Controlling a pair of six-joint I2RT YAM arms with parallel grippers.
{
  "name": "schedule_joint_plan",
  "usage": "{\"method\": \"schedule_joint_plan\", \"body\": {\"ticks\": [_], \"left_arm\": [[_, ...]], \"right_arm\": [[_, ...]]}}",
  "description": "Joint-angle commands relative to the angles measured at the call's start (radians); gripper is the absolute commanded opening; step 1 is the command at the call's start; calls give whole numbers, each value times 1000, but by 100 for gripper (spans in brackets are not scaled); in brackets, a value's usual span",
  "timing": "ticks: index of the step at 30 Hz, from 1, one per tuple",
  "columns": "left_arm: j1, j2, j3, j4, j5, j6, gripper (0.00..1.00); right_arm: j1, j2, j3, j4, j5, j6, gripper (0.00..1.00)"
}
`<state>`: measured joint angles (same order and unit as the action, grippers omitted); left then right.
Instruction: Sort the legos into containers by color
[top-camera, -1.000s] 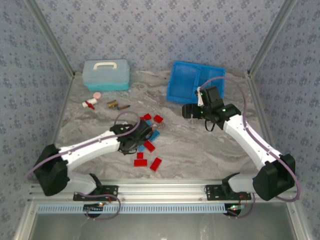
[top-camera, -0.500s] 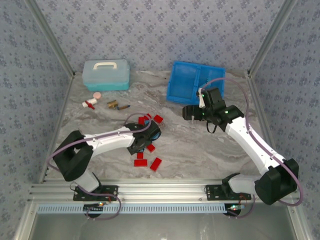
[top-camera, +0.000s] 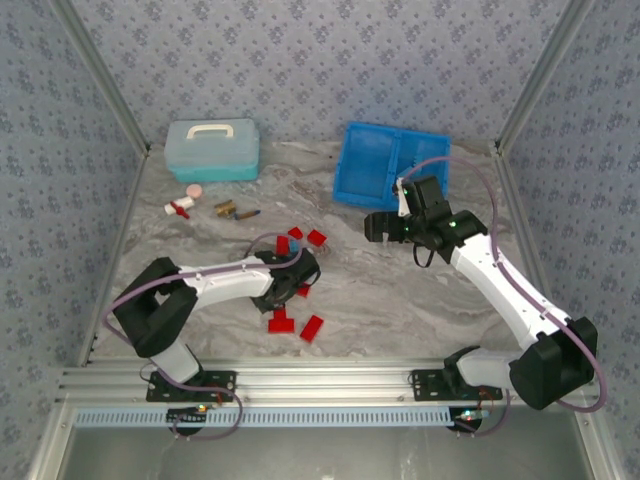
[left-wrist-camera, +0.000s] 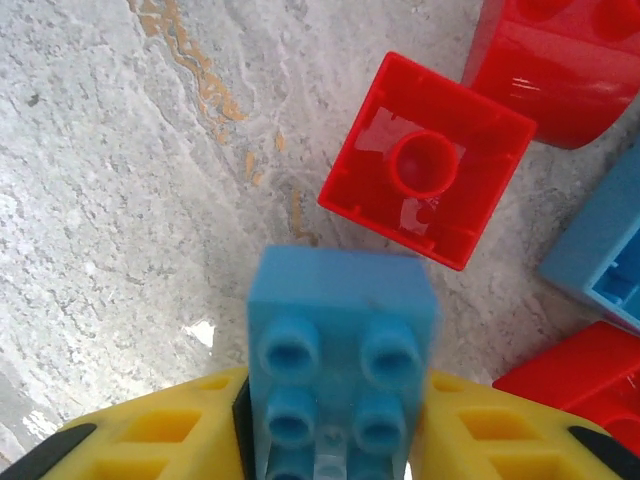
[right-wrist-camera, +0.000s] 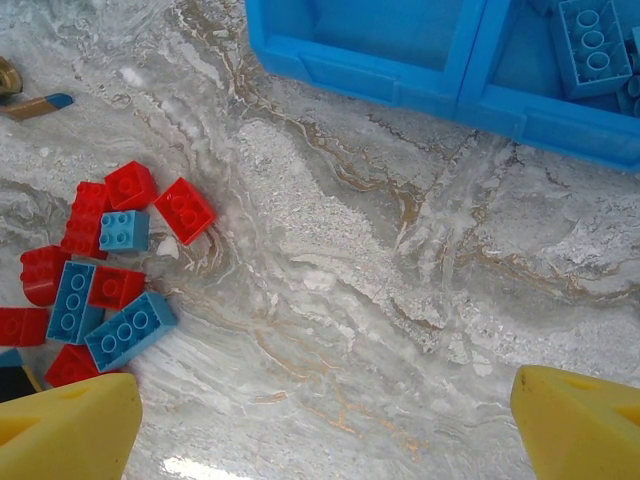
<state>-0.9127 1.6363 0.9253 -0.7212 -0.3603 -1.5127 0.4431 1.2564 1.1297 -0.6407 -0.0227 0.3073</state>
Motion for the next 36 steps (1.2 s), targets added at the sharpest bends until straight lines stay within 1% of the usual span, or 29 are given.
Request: {"method": "schedule_joint_plan", "body": {"ticks": [1, 7, 12, 15, 18, 21, 25, 27, 30, 34, 36], "left_arm": [[-8, -22, -1, -32, -32, -13, 37], [-9, -88, 9, -48, -48, 2, 26], [-8, -199, 53, -60, -52, 58, 23], [-9, -232, 127, -14, -13, 167, 23], [-18, -201, 247, 98, 56, 307, 22], [-38, -100, 417, 152, 76, 409, 23], [-43, 98, 668, 210, 102, 485, 23], [-42, 207, 786, 255, 121, 517, 23], [-41, 390, 999, 268, 147, 557, 23], [-31, 640, 1310, 302, 223, 616, 24], [-30, 768, 1477, 325, 292, 669, 25]], "right_arm": [[11, -17, 3, -28, 8, 9, 98], [19, -28, 19, -37, 10, 23, 99], [30, -94, 4, -27, 16, 80, 99], [57, -176, -31, -25, 76, 125, 100], [86, -294, -80, -42, 185, 171, 100], [100, -414, -137, -79, 282, 207, 100], [101, -554, -173, -185, 410, 250, 100], [101, -600, -177, -220, 428, 266, 100], [101, -646, -174, -260, 428, 287, 100], [103, -661, -153, -312, 418, 308, 100], [105, -667, -151, -314, 405, 309, 100]]}}
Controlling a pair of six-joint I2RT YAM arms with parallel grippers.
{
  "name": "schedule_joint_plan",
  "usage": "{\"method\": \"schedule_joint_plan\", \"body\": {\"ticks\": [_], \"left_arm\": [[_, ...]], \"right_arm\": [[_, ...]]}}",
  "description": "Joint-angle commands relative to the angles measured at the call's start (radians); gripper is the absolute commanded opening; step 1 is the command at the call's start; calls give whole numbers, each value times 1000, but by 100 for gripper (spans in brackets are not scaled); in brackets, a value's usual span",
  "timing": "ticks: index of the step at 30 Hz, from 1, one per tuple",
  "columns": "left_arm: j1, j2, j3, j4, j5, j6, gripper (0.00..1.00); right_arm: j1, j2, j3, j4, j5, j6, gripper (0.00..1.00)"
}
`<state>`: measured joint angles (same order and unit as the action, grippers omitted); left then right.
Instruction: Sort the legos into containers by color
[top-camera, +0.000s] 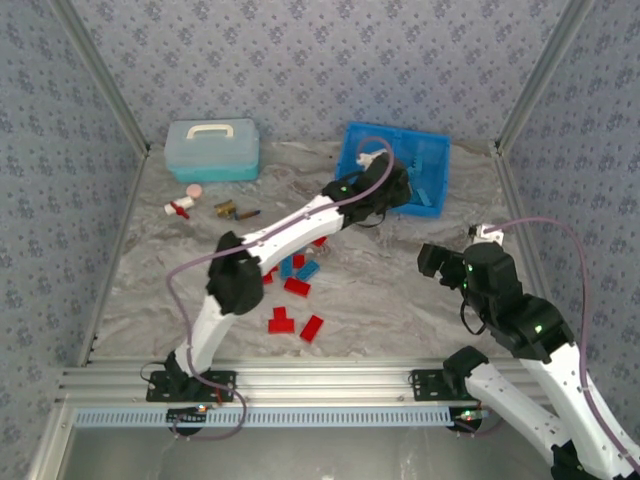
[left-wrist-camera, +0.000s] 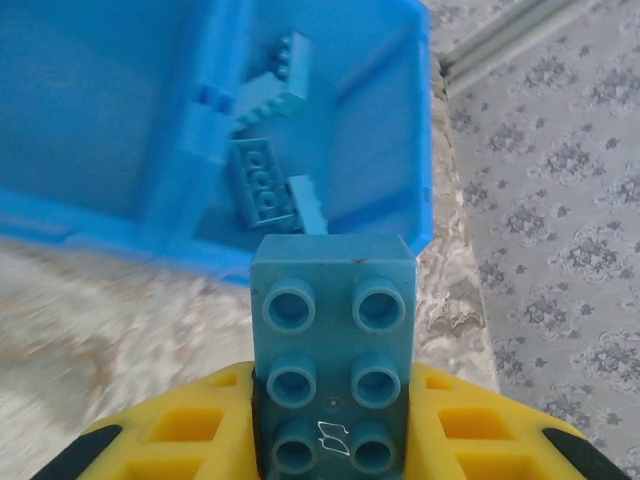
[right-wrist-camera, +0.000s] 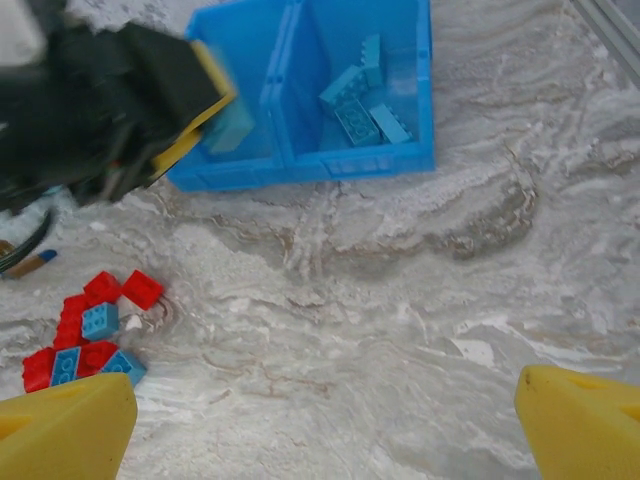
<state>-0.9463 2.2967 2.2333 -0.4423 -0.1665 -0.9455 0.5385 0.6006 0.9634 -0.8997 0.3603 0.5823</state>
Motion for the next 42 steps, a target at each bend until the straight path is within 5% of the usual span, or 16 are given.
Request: {"method": "schedule_joint_plan", "body": {"ticks": [1, 5, 14, 18, 22, 26, 31, 36, 42], "left_arm": [[3, 169, 259, 39, 121, 125, 26], [9, 384, 577, -12, 110, 161, 26], [44, 458, 511, 220, -3, 289, 25], [41, 497, 565, 263, 60, 302, 53], [40, 474, 567, 259, 48, 310, 62], [42, 408, 566, 231, 46, 320, 82], [45, 249, 546, 42, 85, 392, 96], [50, -34, 293, -139, 127, 504, 97], [66, -504, -385, 11, 98, 615, 99]], "right_arm": [[8, -13, 16, -55, 15, 34, 100], [9, -11, 27, -62, -4, 34, 100], [8, -15, 50, -89, -34, 34, 100], [9, -17, 59, -99, -32, 35, 100], [9, -17, 60, -104, -37, 37, 100], [8, -19, 61, -108, -48, 39, 100], [10, -22, 57, -87, -69, 15, 100], [10, -7, 42, -23, -154, -70, 100], [24, 78, -8, 80, -281, -117, 100]]}}
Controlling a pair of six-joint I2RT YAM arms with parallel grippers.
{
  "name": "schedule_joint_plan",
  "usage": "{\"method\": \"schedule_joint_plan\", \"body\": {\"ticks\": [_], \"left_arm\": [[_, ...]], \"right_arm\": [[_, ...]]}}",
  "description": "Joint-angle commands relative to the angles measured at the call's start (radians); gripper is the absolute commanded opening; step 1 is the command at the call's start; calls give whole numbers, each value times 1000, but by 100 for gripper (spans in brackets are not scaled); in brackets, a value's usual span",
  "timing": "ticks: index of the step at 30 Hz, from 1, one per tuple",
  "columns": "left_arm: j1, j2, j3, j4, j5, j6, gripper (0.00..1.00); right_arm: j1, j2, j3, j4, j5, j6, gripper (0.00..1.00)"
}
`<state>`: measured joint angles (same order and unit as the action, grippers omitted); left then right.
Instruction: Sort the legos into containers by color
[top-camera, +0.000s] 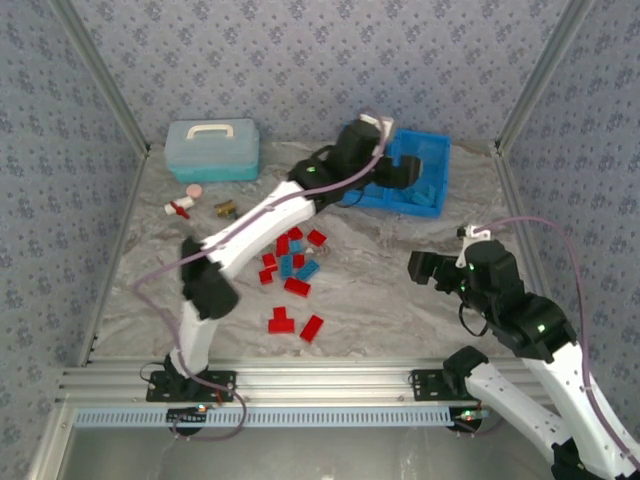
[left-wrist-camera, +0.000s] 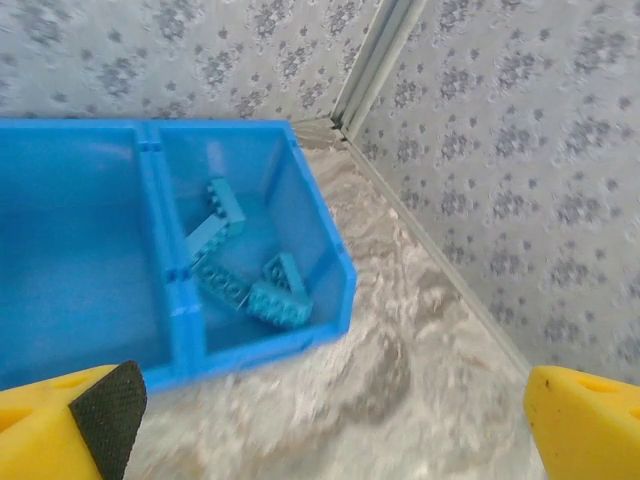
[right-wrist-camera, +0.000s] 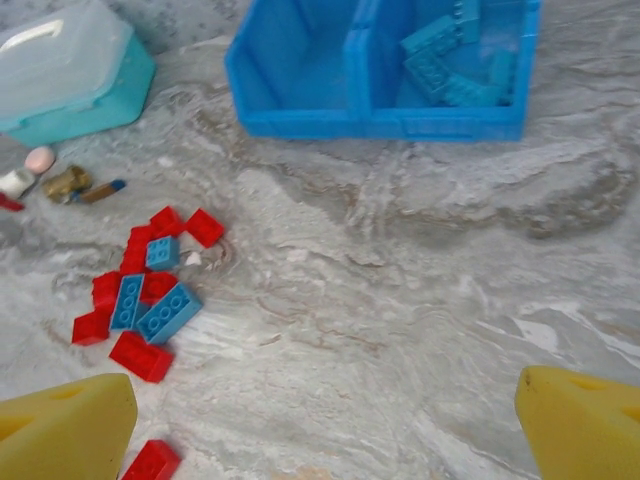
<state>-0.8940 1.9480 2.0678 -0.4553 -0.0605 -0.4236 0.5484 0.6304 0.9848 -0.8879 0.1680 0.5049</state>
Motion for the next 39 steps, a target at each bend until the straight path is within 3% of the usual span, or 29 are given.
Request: {"method": "schedule_joint_plan", "body": {"ticks": [1, 5, 9, 15, 19, 23, 31, 39], "left_arm": [[20, -226, -303, 23, -25, 99, 99], [37, -533, -599, -32, -77, 150, 99], [38, -800, -783, -151, -119, 151, 99], [45, -1102, -928, -415, -271, 69, 99], [50, -1252, -977, -517, -340, 93, 99], [51, -1362, -1047, -516, -391, 158, 99], [51, -1466, -1201, -424, -391, 210, 99], [50, -1472, -1221, -401, -388, 216, 99]], "right_arm": [[20, 70, -35, 81, -102, -29, 100], [95, 206, -59, 163, -120, 31, 100], [198, 395, -43, 264, -112, 61, 100], [332, 752, 126, 267, -57, 116, 97], [332, 965, 199, 265, -91, 302, 91], [339, 1116, 301, 253, -61, 410, 93], [381, 1338, 488, 201, -43, 394, 99], [381, 1420, 504, 207, -13, 417, 81]]}}
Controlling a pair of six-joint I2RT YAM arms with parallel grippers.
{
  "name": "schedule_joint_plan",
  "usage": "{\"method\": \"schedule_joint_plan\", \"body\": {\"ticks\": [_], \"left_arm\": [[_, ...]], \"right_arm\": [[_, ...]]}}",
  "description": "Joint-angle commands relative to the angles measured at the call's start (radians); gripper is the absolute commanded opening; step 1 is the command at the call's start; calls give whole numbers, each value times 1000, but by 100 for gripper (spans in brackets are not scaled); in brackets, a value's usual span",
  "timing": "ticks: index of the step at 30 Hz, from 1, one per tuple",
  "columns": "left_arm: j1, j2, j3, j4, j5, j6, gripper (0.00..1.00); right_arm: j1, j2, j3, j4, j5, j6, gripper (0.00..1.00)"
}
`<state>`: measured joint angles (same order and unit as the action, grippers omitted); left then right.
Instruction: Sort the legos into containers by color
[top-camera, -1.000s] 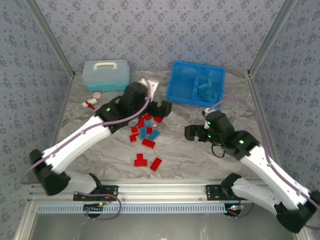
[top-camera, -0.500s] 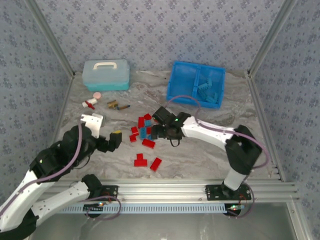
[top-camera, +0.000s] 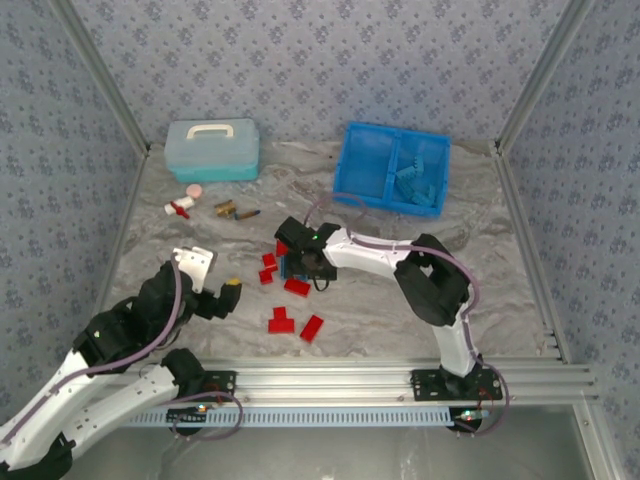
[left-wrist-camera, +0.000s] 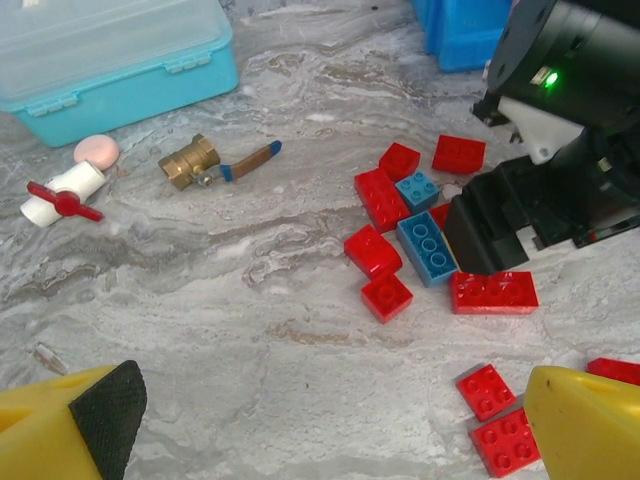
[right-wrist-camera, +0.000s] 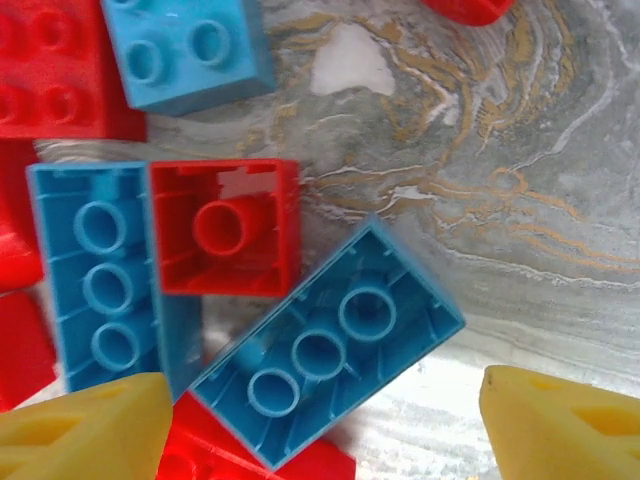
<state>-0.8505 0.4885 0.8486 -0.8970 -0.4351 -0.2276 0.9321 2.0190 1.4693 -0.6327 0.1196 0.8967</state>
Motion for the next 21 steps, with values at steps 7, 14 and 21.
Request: {"method": "schedule_joint_plan", "body": {"ticks": [7, 14, 21], "left_arm": [[8, -12, -5, 50, -10, 32, 99], [7, -7, -8, 61, -10, 33, 99], [7, -7, -19, 115, 147, 65, 99]], "right_arm": [[-17, 42, -6, -1, 17, 37, 83], [-42, 68, -5, -32, 45, 28, 74], [-63, 47, -63, -24, 61, 19, 53]]}}
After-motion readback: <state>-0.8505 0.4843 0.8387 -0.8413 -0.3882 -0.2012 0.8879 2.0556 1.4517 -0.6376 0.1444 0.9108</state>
